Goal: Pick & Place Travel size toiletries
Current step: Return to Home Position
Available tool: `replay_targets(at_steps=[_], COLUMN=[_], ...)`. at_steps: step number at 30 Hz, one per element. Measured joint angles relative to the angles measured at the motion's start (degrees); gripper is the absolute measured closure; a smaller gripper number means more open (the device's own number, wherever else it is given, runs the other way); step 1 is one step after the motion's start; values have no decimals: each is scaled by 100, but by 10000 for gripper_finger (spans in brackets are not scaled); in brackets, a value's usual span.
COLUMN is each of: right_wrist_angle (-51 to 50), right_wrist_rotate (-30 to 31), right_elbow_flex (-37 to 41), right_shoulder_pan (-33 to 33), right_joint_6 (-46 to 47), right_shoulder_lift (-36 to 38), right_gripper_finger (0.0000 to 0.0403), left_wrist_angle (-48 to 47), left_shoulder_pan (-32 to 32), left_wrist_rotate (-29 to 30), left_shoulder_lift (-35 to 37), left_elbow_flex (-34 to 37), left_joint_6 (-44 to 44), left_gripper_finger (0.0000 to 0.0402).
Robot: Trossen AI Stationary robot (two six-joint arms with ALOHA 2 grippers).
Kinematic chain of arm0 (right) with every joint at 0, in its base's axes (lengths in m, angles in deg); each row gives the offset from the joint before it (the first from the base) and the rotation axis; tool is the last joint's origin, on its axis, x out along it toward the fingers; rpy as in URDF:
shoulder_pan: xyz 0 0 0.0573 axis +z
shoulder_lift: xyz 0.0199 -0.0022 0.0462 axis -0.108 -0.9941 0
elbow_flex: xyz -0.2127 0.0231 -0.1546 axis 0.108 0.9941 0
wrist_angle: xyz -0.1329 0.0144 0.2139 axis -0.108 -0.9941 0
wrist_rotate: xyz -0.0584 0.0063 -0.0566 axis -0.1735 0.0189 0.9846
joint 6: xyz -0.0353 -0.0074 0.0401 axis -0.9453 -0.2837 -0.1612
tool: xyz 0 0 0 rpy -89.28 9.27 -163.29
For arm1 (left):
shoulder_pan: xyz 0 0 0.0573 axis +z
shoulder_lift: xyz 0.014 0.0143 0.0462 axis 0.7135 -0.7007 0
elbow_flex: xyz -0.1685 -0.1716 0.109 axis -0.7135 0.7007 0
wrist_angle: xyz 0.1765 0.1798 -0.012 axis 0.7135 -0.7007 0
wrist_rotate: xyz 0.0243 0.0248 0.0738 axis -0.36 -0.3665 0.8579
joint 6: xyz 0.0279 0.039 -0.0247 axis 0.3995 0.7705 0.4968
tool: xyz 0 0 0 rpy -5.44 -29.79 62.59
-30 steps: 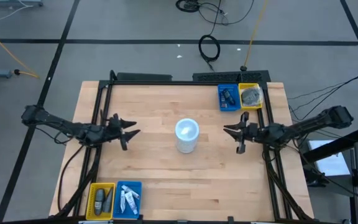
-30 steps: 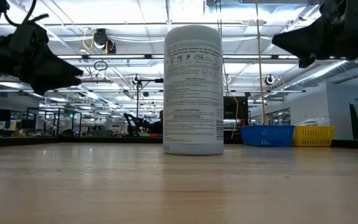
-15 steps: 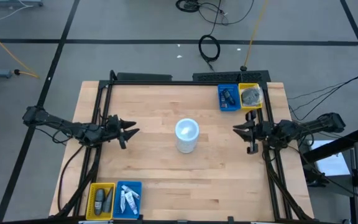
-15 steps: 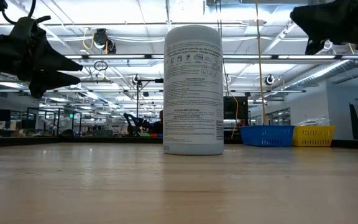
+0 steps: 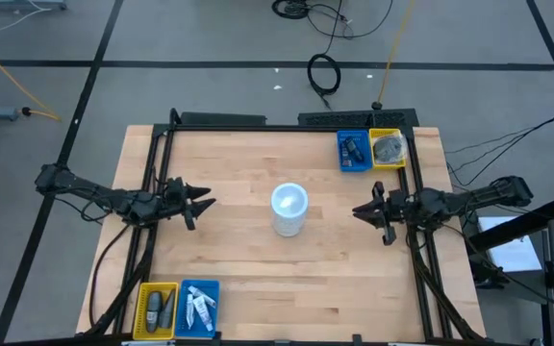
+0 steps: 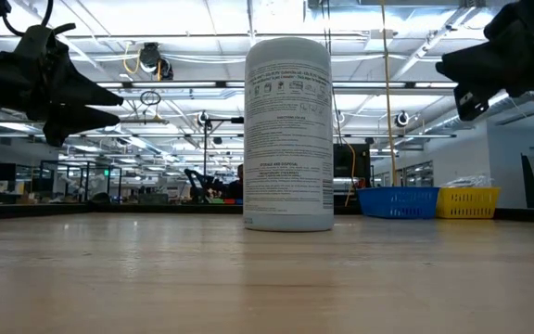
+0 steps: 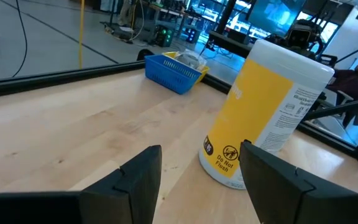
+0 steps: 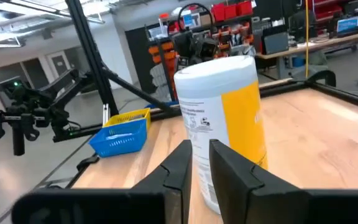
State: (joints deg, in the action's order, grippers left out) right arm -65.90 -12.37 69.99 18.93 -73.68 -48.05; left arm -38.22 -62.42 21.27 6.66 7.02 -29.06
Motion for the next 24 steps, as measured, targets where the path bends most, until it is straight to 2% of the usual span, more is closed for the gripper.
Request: replay_targets(at_steps=[24], right_wrist_angle=[-37], right_wrist_rotate=[15], right_elbow_flex=[0], right_shoulder_pan=[0], right_joint_6=[-74], right_shoulder_lift=[2], right_gripper_finger=[355], left_wrist_angle=[2], left_shoulder_pan=[0], left_wrist_rotate=[0], left_shoulder_lift=[0], left_elbow_flex=[-4], left_joint_6=[2], left_gripper_finger=[188])
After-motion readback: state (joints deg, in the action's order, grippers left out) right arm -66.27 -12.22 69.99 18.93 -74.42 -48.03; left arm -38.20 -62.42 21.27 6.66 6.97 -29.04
